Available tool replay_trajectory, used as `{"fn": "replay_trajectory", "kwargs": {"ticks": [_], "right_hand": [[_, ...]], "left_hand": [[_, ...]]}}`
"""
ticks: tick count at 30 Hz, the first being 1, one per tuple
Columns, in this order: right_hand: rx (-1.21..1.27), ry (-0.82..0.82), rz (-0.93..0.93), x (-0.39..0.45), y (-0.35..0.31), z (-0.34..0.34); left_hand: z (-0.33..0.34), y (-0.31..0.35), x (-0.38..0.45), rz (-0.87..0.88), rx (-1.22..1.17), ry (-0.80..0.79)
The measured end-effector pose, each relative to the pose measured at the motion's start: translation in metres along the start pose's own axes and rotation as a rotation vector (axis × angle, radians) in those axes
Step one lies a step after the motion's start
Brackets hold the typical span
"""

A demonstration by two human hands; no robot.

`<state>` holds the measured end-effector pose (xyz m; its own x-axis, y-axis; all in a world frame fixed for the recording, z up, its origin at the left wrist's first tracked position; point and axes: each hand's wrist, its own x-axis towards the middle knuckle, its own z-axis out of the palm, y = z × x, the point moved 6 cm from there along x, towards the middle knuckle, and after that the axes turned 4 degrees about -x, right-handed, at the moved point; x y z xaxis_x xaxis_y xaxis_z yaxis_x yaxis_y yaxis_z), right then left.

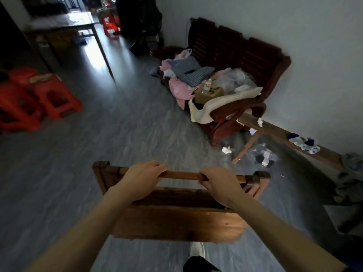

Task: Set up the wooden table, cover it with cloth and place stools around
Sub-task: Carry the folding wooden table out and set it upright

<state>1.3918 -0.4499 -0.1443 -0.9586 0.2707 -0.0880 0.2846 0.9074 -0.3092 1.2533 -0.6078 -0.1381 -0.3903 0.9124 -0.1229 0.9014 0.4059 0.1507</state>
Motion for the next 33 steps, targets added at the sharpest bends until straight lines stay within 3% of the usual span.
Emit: {"fn": "replay_trajectory", "kwargs": {"ticks": [6,14,23,33], "right_hand": [[0.022,-0.087,-0.117,0.093,0.017,0.009],[-0.090,-0.023,-0.298,0.218,0.017,-0.002],[-0.138,-0.136,-0.288,0.374,0.016,0.040],[-0.115,-0.326,-0.257,0.507,0.052,0.138]], "left_hand": [[0.004,-0.044,0.034,-0.182,-0.075,-0.020],[-0.002,-0.122,0.100,-0.284,-0.125,0.105],[0.037,-0.252,0.187,-0.330,-0.225,0.115],[0.128,-0.349,0.266,-0.418,-0.306,0.059]]}}
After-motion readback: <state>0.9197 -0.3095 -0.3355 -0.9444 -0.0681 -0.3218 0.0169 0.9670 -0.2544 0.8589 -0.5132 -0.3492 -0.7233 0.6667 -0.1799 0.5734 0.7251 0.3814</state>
